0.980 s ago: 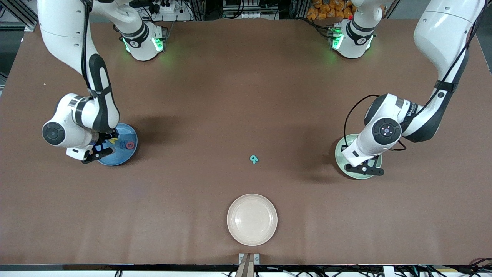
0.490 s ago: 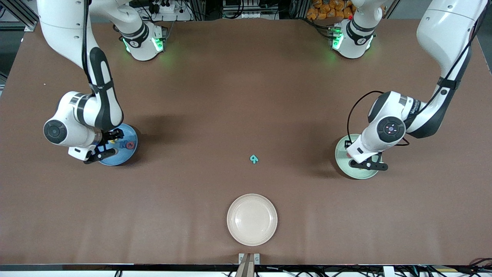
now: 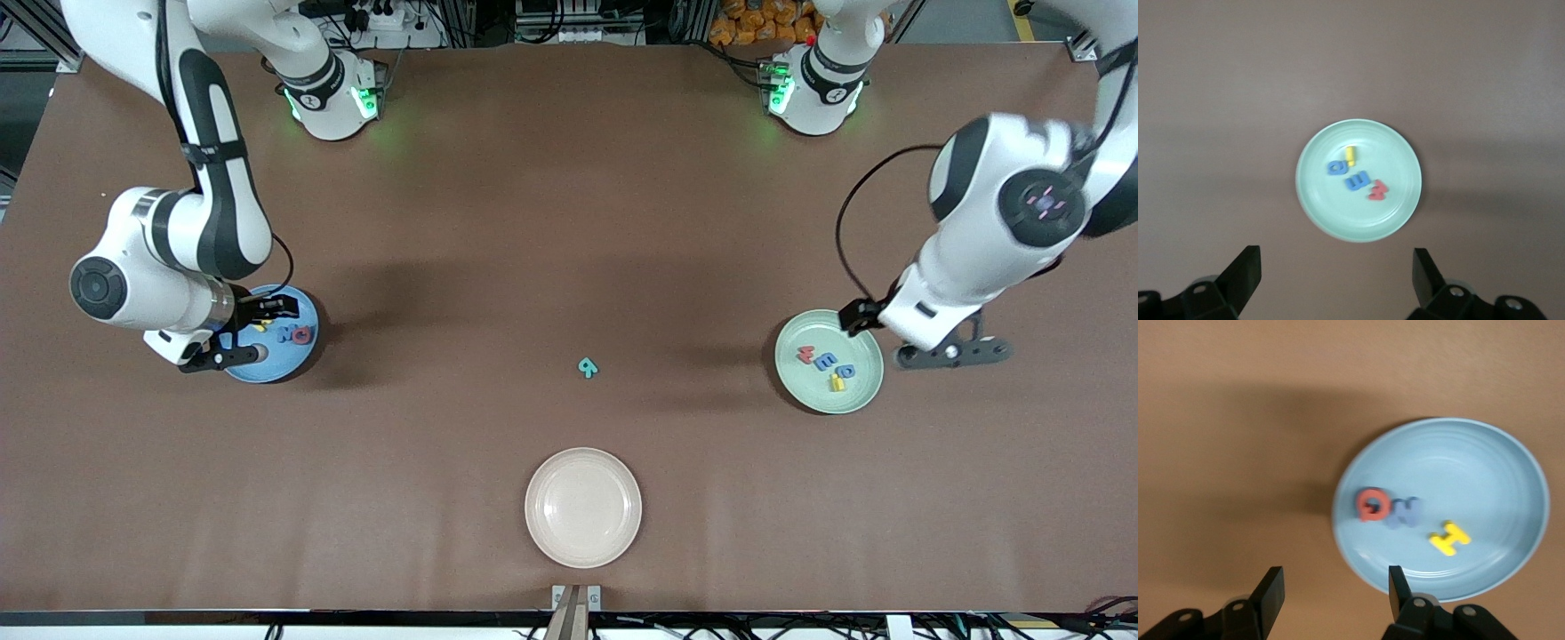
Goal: Sort uppercase to blue plate, lowercase to green plate
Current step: 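Move the right gripper over the teal b while the left gripper withdraws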
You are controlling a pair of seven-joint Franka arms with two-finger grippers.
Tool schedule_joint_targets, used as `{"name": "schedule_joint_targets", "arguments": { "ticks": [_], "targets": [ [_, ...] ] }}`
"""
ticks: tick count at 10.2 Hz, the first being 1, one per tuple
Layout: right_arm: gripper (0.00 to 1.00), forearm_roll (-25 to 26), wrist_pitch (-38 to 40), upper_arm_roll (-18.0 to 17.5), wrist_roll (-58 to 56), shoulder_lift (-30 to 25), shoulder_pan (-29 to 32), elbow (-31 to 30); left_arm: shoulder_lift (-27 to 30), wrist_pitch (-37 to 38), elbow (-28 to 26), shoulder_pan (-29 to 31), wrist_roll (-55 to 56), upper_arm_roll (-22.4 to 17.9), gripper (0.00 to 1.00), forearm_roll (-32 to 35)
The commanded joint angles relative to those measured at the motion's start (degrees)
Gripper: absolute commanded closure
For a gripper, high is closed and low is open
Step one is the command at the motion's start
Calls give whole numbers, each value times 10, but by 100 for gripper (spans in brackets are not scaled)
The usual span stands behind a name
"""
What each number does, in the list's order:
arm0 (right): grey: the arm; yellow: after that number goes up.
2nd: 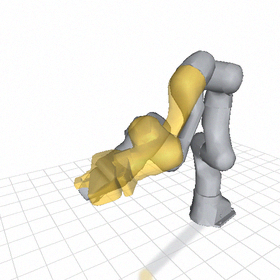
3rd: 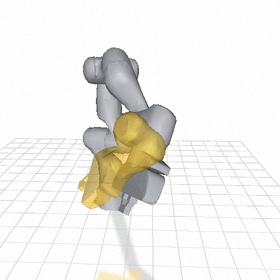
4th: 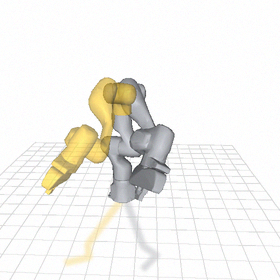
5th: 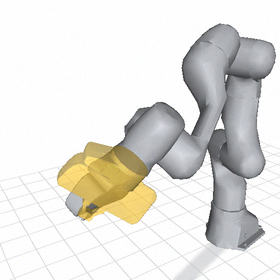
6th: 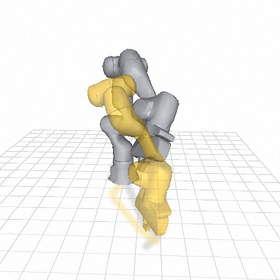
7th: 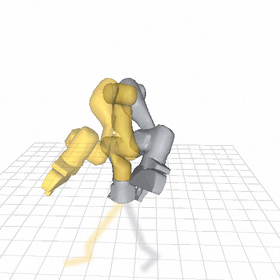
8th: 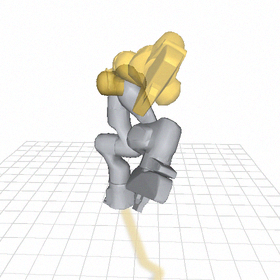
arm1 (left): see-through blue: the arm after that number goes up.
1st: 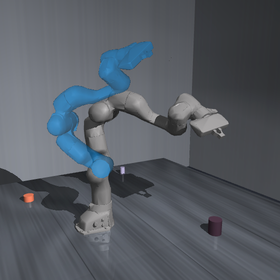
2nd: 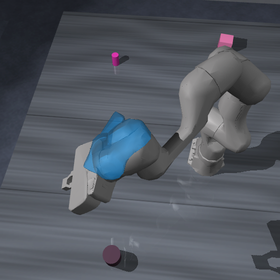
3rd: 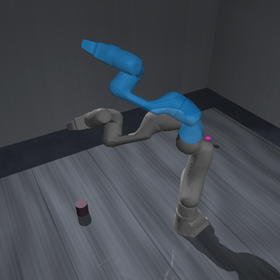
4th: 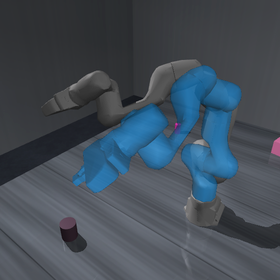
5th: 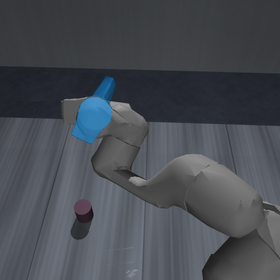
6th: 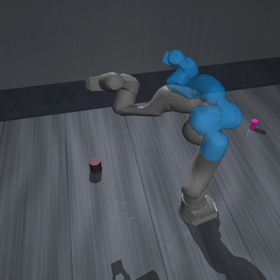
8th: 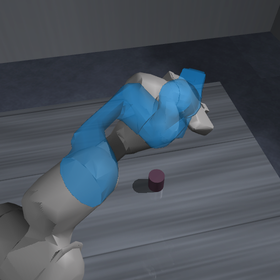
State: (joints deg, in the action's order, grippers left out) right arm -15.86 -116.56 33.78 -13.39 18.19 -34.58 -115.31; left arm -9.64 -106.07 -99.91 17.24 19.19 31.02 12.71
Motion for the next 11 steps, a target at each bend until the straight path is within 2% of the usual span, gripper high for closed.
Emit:
{"name": "schedule_joint_targets", "arguments": {
  "ticks": [1, 3, 4, 5, 6, 9, 11],
  "targets": [
    [26, 0, 1, -59, 124, -25, 0, 27, 24, 51, 42, -30, -53, -62, 0, -38],
    [11, 2, -5, -109, 218, -32, 0, 37, 44, 92, 81, -90, -67, -171, 0, -105],
    [8, 2, -3, -124, 242, -30, -1, 59, 44, 112, 110, -111, -72, -198, 0, -107],
    [0, 2, -2, -148, 265, -27, -1, 74, 45, 118, 118, -126, -74, -223, 0, -108],
    [0, 2, 1, -162, 279, -25, -1, 89, 55, 118, 119, -132, -85, -238, 0, -116],
    [0, 1, -6, -171, 320, -25, -1, 92, 83, 118, 115, -133, -136, -257, 0, -128],
    [0, 2, -9, -191, 348, -15, -1, 113, 85, 118, 116, -129, -131, -253, 0, -128]
  ]
}}
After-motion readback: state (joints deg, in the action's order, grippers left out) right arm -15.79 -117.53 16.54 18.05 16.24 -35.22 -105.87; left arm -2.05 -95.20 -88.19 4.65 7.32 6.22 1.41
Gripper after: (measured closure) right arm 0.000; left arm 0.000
